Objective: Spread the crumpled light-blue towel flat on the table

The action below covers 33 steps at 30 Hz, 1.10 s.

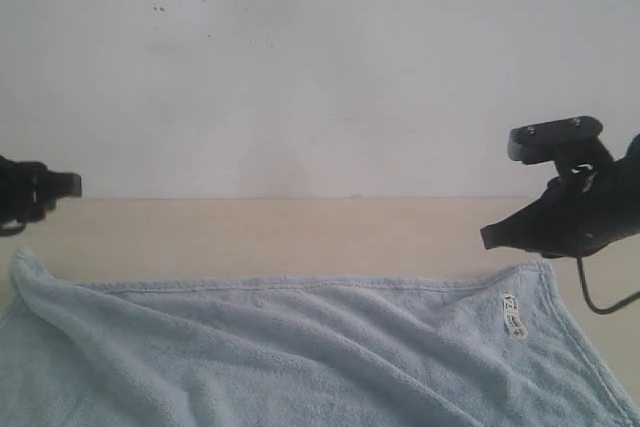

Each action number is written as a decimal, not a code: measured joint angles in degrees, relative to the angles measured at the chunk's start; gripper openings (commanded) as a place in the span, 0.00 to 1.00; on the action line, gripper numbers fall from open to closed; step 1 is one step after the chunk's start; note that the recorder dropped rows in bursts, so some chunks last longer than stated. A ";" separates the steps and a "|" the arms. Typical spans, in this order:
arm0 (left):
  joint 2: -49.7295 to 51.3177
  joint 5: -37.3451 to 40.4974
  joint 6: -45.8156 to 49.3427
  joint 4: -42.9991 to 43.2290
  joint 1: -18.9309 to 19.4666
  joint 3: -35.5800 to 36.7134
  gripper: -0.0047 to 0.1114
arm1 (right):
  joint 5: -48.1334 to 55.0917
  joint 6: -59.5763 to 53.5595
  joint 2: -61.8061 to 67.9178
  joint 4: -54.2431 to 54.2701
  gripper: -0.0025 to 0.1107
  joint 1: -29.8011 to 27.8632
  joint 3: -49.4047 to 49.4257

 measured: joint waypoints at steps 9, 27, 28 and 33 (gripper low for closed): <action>-0.73 -1.06 0.38 -0.48 -7.02 9.57 0.48 | 12.48 -0.74 19.12 0.00 0.04 0.00 -16.51; -0.73 -1.10 2.62 -3.50 -7.14 12.15 0.48 | 14.24 3.15 25.13 -4.45 0.04 -11.63 -21.70; -0.73 -1.10 2.78 -3.50 -7.14 12.15 0.48 | 14.24 2.62 25.13 -4.69 0.04 -11.87 -21.70; -0.73 -0.20 3.44 -4.24 -7.14 12.15 0.48 | 14.38 2.02 25.13 -7.90 0.04 -11.85 -21.79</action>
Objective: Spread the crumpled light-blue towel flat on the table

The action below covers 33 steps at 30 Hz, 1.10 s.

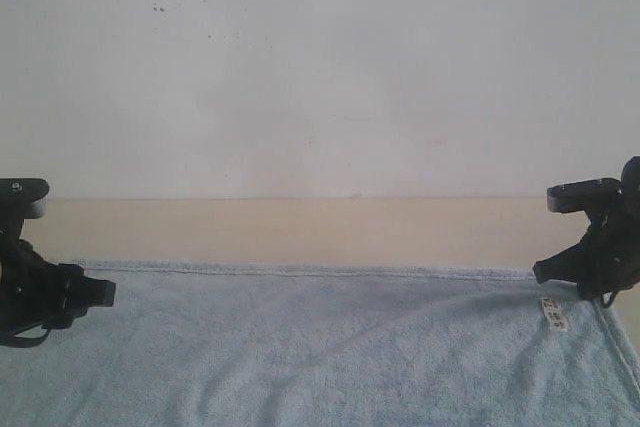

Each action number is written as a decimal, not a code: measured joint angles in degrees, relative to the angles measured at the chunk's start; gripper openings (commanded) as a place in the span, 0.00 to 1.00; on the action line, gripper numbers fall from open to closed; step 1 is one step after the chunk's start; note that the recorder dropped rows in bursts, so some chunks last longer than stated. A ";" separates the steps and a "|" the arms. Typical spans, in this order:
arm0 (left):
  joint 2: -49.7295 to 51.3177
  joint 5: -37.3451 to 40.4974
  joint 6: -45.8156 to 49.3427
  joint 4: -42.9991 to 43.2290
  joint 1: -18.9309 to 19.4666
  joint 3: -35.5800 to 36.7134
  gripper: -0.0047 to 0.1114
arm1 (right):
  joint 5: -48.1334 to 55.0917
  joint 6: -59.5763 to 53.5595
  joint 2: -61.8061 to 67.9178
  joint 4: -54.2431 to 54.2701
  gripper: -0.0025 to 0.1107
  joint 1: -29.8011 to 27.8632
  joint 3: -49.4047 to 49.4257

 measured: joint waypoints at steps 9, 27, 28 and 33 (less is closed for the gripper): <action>-0.34 3.83 11.54 -8.47 0.00 0.00 0.48 | 0.92 3.46 -3.90 -0.97 0.04 -0.05 -0.26; -31.92 -0.65 17.51 -20.72 0.00 11.58 0.48 | -5.56 -26.14 -42.38 44.82 0.04 -0.05 29.40; -35.54 -0.68 17.51 -22.00 0.00 12.96 0.48 | -6.64 -27.73 -46.33 47.80 0.04 -0.05 33.29; -50.03 1.28 17.51 -27.67 0.00 18.89 0.48 | -7.30 -31.75 -62.45 56.09 0.03 1.28 45.55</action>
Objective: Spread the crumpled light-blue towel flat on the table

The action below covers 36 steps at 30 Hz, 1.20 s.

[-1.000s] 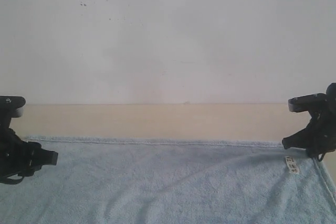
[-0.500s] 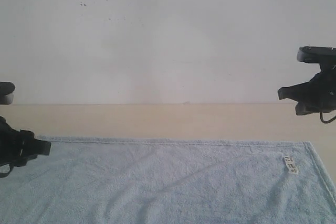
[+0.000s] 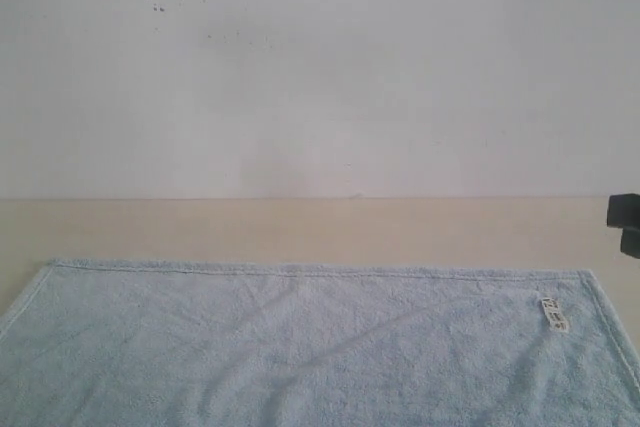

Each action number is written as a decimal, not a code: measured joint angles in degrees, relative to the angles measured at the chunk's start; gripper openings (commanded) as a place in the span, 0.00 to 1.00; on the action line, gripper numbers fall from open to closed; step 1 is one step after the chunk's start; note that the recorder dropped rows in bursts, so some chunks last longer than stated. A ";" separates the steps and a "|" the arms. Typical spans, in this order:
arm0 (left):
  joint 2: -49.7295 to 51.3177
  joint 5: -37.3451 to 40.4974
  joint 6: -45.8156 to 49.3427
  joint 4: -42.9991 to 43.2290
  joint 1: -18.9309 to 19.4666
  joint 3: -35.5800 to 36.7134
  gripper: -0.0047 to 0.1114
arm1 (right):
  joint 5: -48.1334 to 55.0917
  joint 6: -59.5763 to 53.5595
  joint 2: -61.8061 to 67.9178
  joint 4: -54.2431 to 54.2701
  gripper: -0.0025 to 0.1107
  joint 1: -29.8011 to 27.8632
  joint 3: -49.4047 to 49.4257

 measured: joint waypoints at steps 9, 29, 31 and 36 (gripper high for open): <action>-15.62 12.02 23.86 -24.22 0.00 3.07 0.48 | 2.21 -3.29 -20.67 0.87 0.03 12.22 8.64; -22.04 16.54 34.60 -34.30 0.00 3.07 0.48 | 12.99 -0.75 -38.57 1.22 0.03 14.74 10.25; -22.04 16.54 34.60 -34.30 0.00 3.07 0.48 | 12.99 -0.75 -38.57 1.22 0.03 14.74 10.25; -22.04 16.54 34.60 -34.51 0.00 3.07 0.48 | 12.99 -0.75 -38.57 1.22 0.03 14.74 10.25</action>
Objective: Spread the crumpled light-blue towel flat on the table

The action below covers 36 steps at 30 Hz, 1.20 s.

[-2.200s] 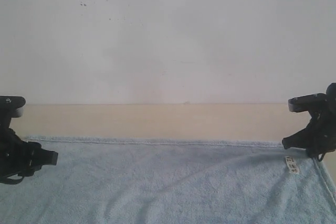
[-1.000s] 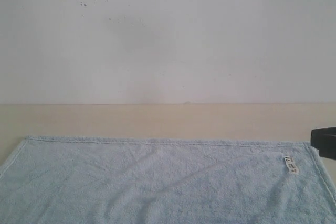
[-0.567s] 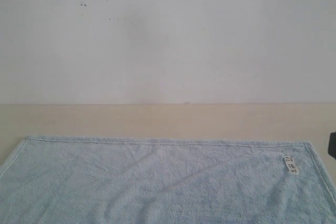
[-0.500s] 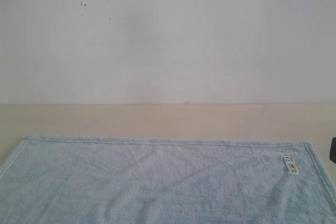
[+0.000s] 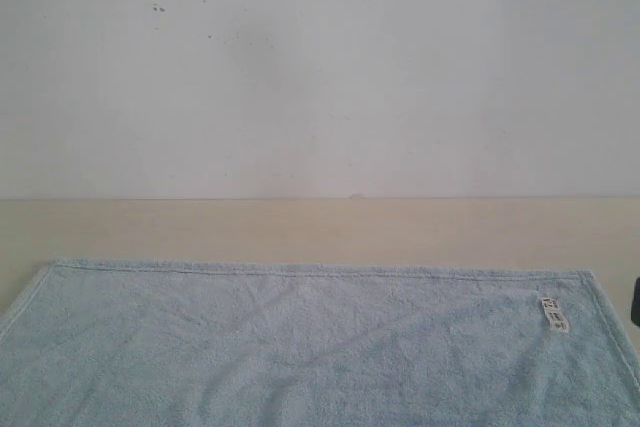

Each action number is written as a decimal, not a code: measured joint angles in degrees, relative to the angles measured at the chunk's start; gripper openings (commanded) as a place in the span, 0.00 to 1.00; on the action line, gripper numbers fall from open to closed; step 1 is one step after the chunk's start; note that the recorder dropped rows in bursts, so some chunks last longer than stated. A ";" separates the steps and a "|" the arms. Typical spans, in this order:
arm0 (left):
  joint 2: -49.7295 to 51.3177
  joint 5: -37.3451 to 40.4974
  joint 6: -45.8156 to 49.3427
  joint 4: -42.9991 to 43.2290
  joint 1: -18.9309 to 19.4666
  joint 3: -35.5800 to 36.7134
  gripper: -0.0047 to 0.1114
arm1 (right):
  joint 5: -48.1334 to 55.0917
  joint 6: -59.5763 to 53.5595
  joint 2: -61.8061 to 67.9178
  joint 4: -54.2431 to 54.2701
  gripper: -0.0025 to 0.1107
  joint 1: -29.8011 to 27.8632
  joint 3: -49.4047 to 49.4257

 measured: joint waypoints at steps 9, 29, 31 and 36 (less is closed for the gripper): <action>0.00 0.00 0.00 0.00 0.00 0.00 0.48 | -4.39 0.00 -7.95 0.08 0.03 0.00 6.35; 0.00 0.00 0.10 0.00 0.00 0.00 0.48 | -19.85 34.36 -22.56 -37.65 0.03 0.00 25.06; 0.00 0.00 0.10 0.00 0.00 0.00 0.48 | -19.82 35.47 -22.56 -38.15 0.03 0.00 26.15; 0.00 0.00 0.10 0.00 0.00 0.00 0.48 | -16.23 36.06 -23.92 -39.73 0.03 0.00 26.41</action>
